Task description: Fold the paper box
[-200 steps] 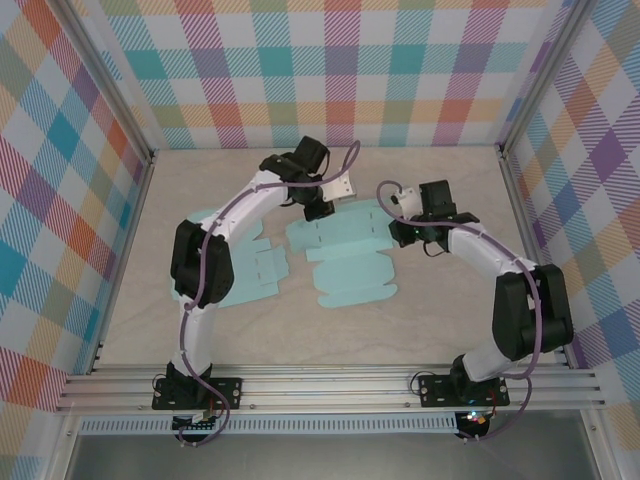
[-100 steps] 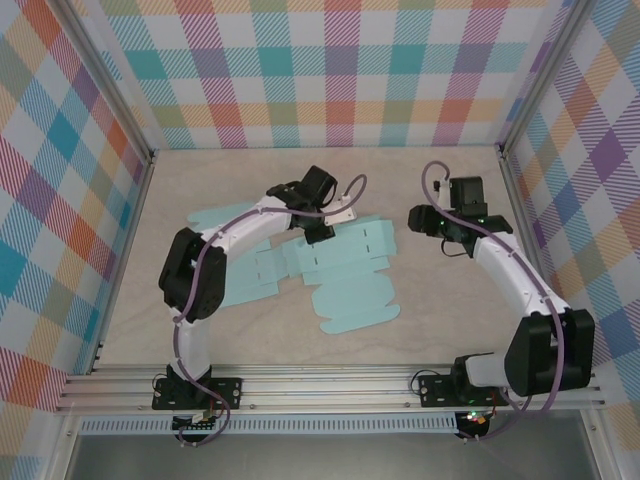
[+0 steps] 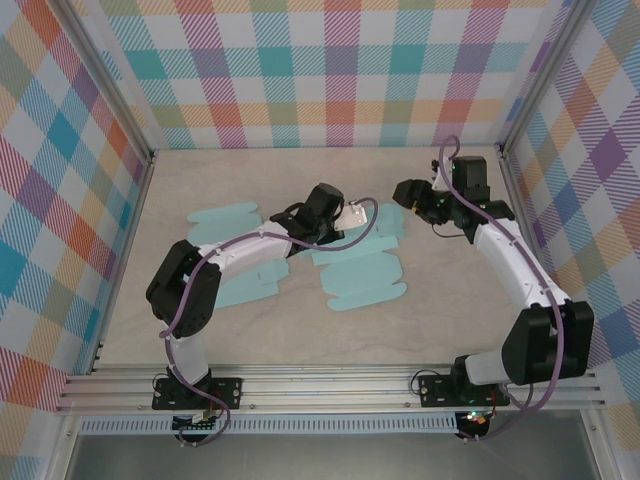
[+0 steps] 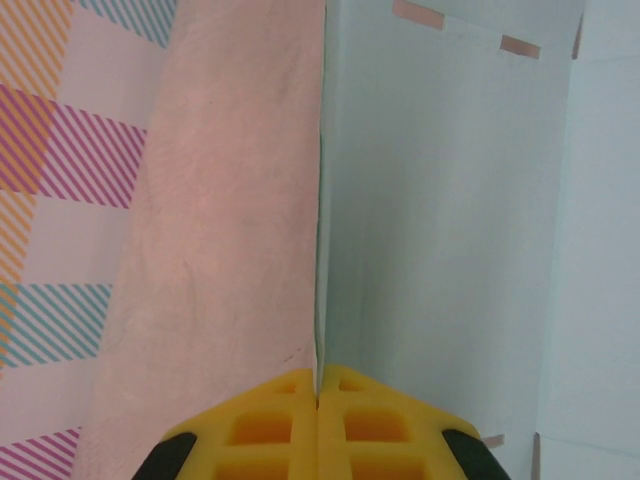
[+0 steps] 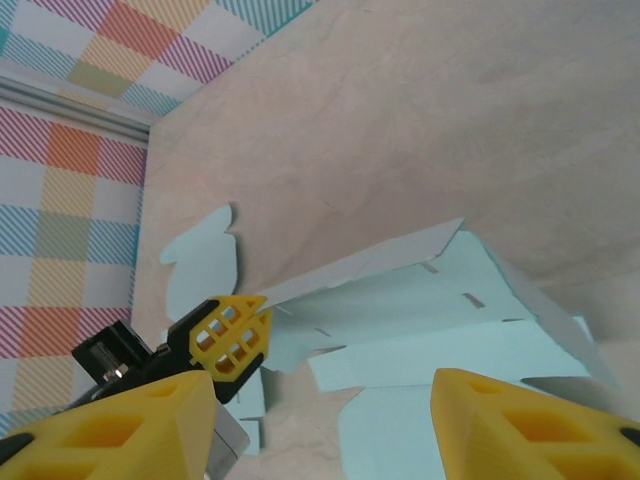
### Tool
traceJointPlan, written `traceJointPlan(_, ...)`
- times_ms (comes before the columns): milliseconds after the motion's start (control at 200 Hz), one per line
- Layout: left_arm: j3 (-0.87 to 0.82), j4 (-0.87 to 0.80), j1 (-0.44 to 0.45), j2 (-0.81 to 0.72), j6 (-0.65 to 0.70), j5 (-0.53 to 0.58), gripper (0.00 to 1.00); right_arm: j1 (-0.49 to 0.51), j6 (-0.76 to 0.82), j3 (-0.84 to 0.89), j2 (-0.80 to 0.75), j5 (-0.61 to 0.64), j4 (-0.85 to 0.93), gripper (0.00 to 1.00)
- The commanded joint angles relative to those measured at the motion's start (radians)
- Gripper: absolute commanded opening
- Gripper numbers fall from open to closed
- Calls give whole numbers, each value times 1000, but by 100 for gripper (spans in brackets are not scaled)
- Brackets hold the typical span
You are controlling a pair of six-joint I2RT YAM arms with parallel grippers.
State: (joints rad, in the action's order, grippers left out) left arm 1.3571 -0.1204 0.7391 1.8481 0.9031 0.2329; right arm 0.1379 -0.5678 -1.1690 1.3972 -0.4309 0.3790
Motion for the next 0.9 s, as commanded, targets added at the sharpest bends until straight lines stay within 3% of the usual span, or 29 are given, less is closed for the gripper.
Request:
traceJointPlan(0,-6,72,11,-35,16,34,0,-3,-61,-41,57,-66,-32,59)
traceJointPlan(300,-11,76,11,-33,13,28,0,-9,-194,27,156,-157,-200,84)
traceJointPlan(465,-18,78,11,-41,18,21,0,-27,-264,26,248,-218,-290,89)
traceJointPlan(715,-45,103,12,-52,38,6,0,-72,-298,-15,341,-244,-363,88)
traceJointPlan(895,-52,133,12,-45,45,28,0,-77,-290,-60,404,-258,-344,75)
